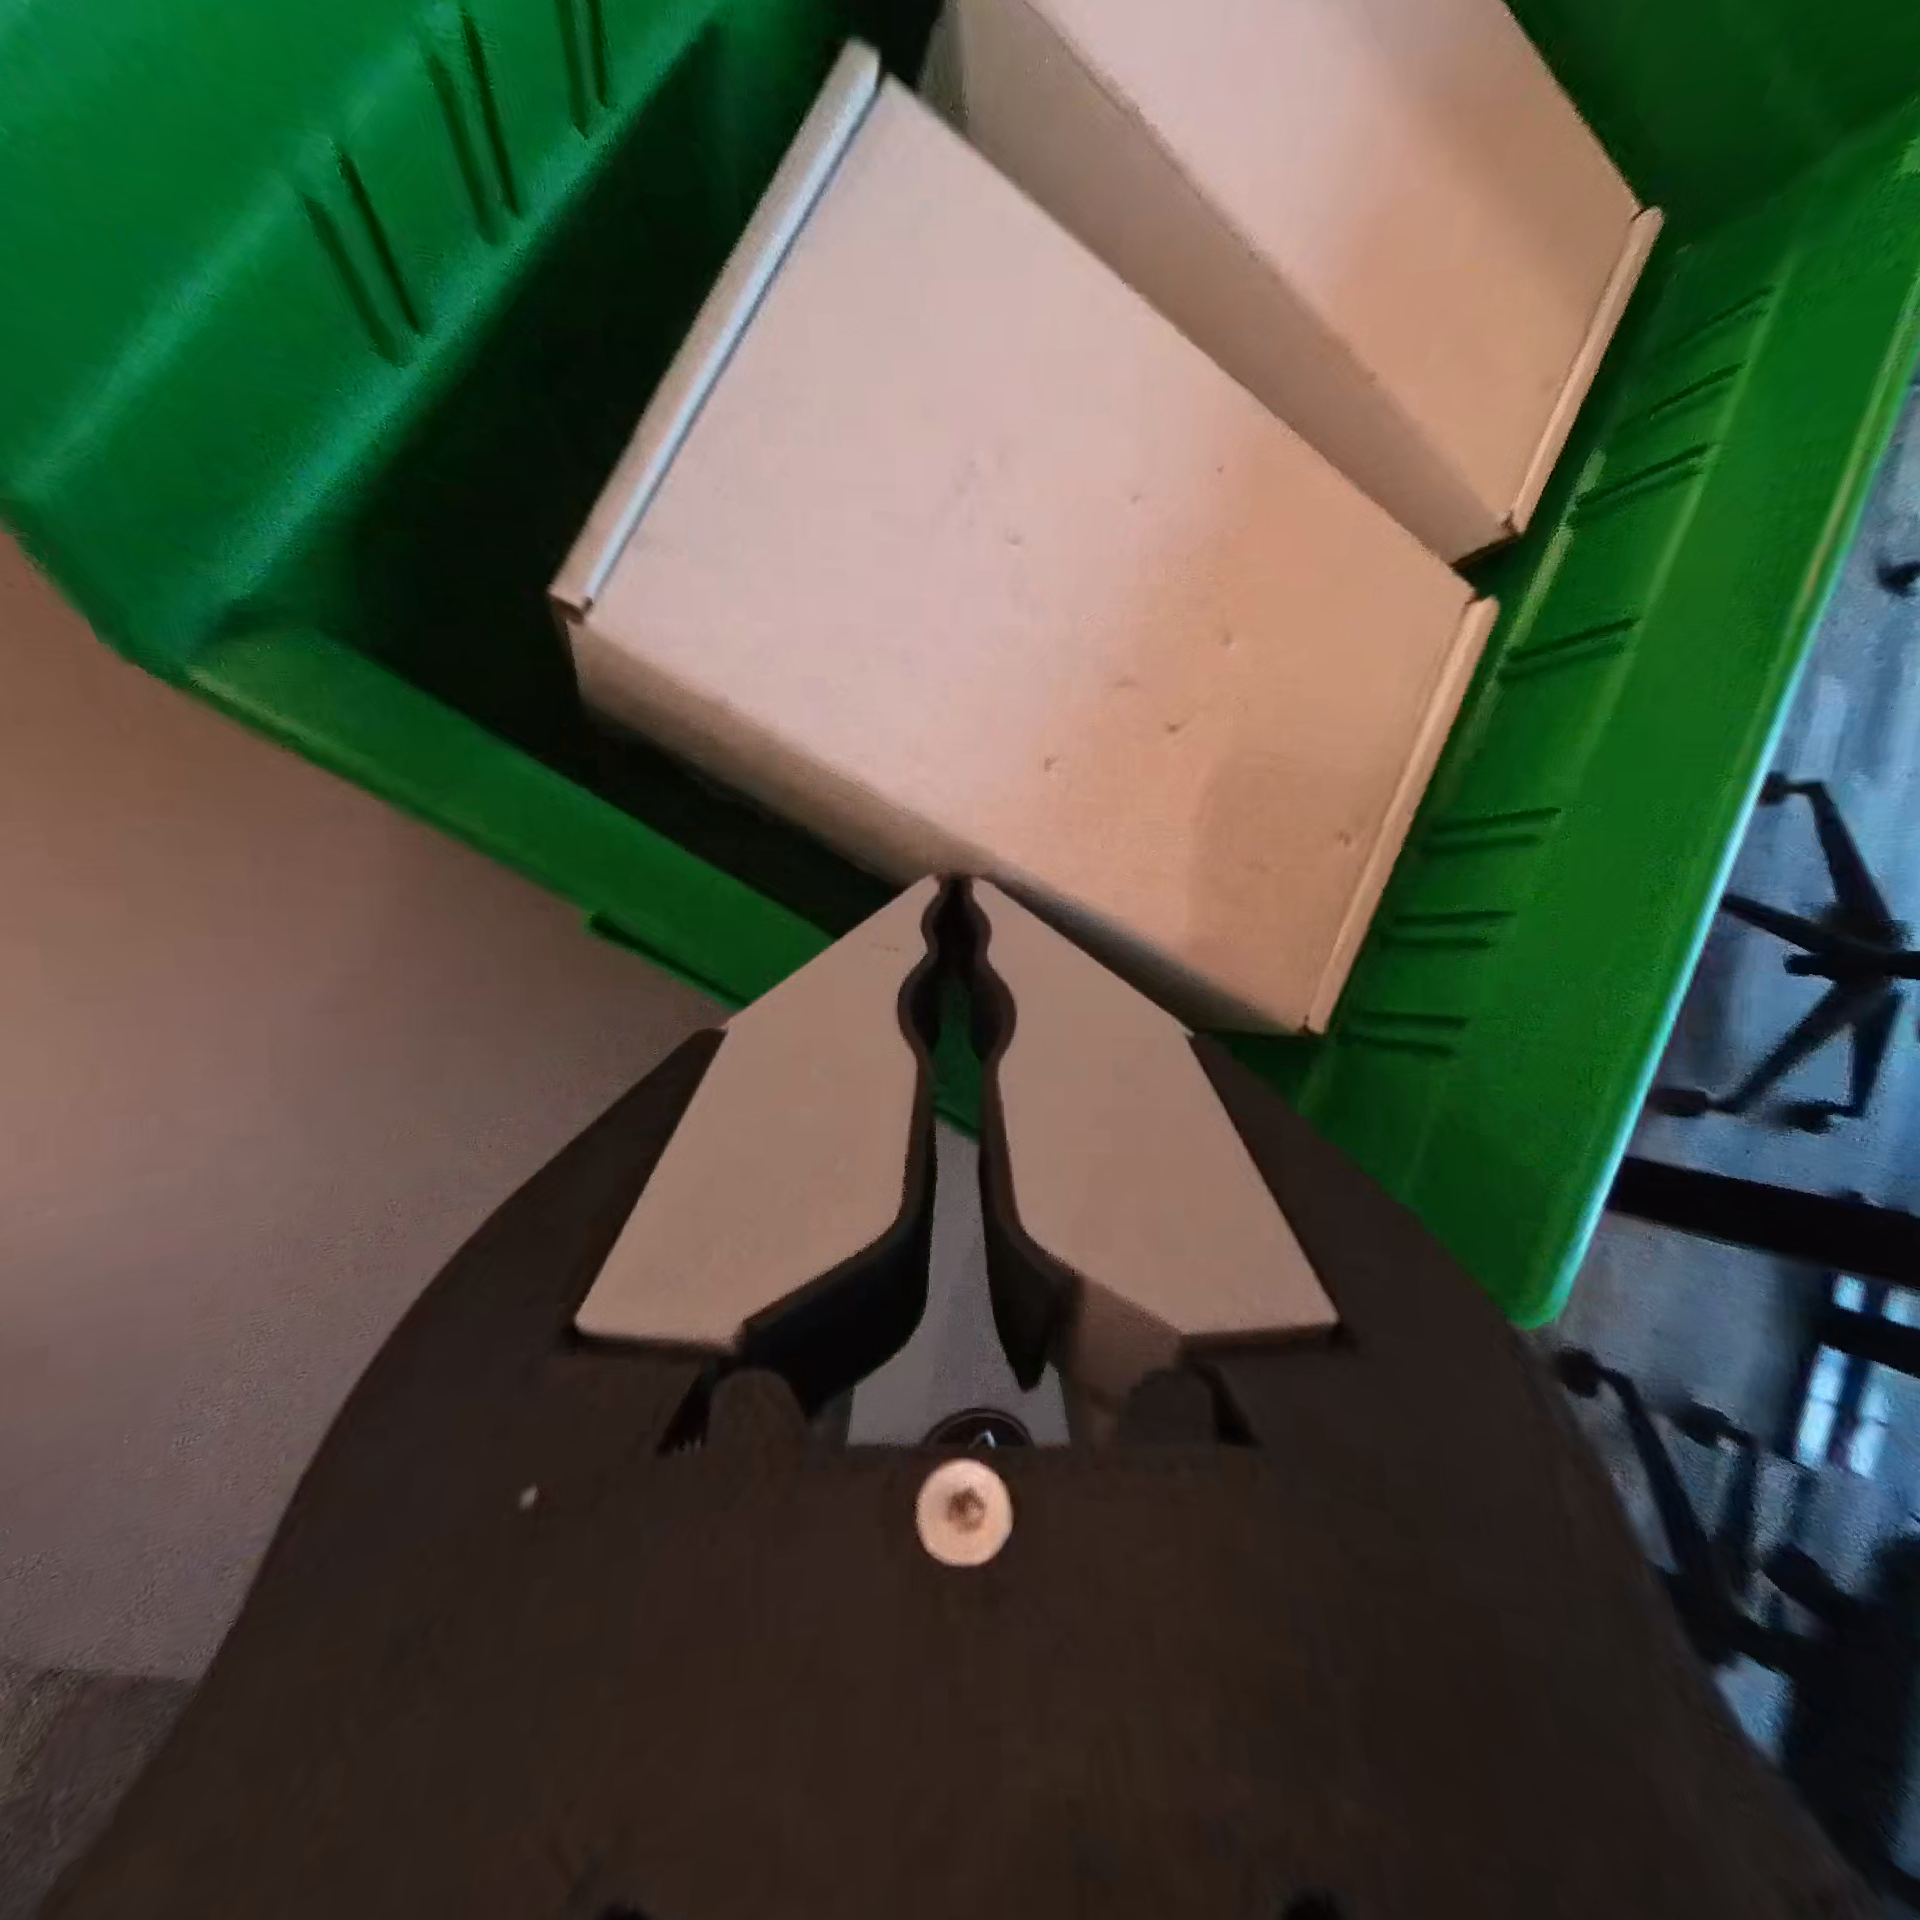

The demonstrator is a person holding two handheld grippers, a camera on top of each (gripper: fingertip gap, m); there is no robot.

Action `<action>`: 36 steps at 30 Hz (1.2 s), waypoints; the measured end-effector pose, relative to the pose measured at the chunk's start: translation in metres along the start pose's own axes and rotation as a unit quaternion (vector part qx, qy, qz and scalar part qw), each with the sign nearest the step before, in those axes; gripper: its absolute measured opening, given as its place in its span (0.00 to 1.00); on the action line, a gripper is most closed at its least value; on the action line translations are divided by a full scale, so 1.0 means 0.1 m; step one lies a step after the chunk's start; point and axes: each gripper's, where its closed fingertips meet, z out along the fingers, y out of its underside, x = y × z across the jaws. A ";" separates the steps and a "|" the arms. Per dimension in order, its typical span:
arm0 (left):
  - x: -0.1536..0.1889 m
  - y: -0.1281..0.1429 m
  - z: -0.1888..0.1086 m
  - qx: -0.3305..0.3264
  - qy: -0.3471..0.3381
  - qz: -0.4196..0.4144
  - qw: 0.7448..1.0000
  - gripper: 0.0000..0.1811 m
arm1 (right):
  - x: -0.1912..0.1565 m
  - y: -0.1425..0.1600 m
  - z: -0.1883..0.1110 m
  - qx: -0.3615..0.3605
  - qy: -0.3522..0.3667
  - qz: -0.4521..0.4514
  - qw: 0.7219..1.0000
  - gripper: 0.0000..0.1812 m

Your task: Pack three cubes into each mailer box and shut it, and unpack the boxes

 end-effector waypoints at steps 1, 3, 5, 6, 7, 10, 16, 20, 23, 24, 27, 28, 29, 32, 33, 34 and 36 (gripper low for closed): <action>0.00 0.00 0.00 0.001 -0.001 -0.001 1.000 0.08 | 0.02 0.00 0.03 -0.011 0.009 -0.005 1.000 0.00; 0.00 -0.01 -0.01 0.004 -0.002 -0.002 1.000 0.07 | 0.06 -0.04 0.10 -0.029 0.022 -0.013 0.999 0.00; 0.00 -0.02 -0.01 0.005 -0.002 -0.003 1.000 0.07 | 0.08 -0.09 0.18 -0.044 0.022 -0.024 0.998 0.00; 0.00 -0.02 -0.02 0.006 -0.003 -0.004 1.000 0.07 | 0.08 -0.11 0.20 -0.052 0.020 -0.023 0.998 0.00; -0.01 -0.02 -0.02 0.006 -0.004 -0.005 1.000 0.07 | 0.07 -0.13 0.22 -0.059 0.018 -0.020 0.998 0.00; -0.02 -0.03 -0.03 0.010 -0.008 -0.009 1.000 0.07 | 0.02 -0.21 0.17 -0.047 0.012 -0.021 0.999 0.00; -0.02 -0.01 -0.01 0.004 -0.005 -0.013 1.000 0.08 | -0.20 -0.48 -0.18 0.097 -0.019 0.023 0.995 0.15; -0.06 0.00 0.00 0.001 -0.025 -0.032 0.999 0.11 | -0.48 -0.85 -0.50 0.263 -0.060 0.068 0.961 0.43; 0.01 0.11 0.09 -0.042 -0.034 -0.081 0.995 0.30 | -0.82 -1.02 -0.63 0.330 -0.098 0.071 0.936 0.49; 0.04 0.17 0.11 -0.064 -0.040 -0.095 0.993 0.35 | -0.90 -1.03 -0.58 0.324 -0.094 0.072 0.939 0.51; 0.14 0.39 0.09 -0.150 -0.073 -0.120 0.979 0.40 | -1.00 -1.01 -0.34 0.283 -0.037 0.079 0.955 0.48; 0.17 0.47 0.03 -0.189 -0.092 -0.123 0.970 0.37 | -1.01 -1.00 -0.26 0.271 -0.018 0.082 0.959 0.43; 0.19 0.51 -0.05 -0.220 -0.113 -0.124 0.961 0.35 | -1.05 -0.99 -0.19 0.263 -0.006 0.083 0.961 0.40; 0.33 0.28 -0.29 -0.230 -0.126 -0.116 0.958 0.36 | -0.99 -0.87 0.04 0.225 0.061 0.068 0.970 0.28; 0.35 0.14 -0.38 -0.222 -0.132 -0.108 0.960 0.36 | -0.91 -0.80 0.09 0.204 0.095 0.058 0.973 0.17; 0.36 0.01 -0.49 -0.216 -0.142 -0.095 0.962 0.37 | -0.83 -0.74 0.10 0.190 0.129 0.046 0.972 0.05; 0.30 -0.20 -0.77 -0.218 -0.178 -0.066 0.957 0.40 | -0.77 -0.70 0.09 0.186 0.156 0.031 0.970 0.04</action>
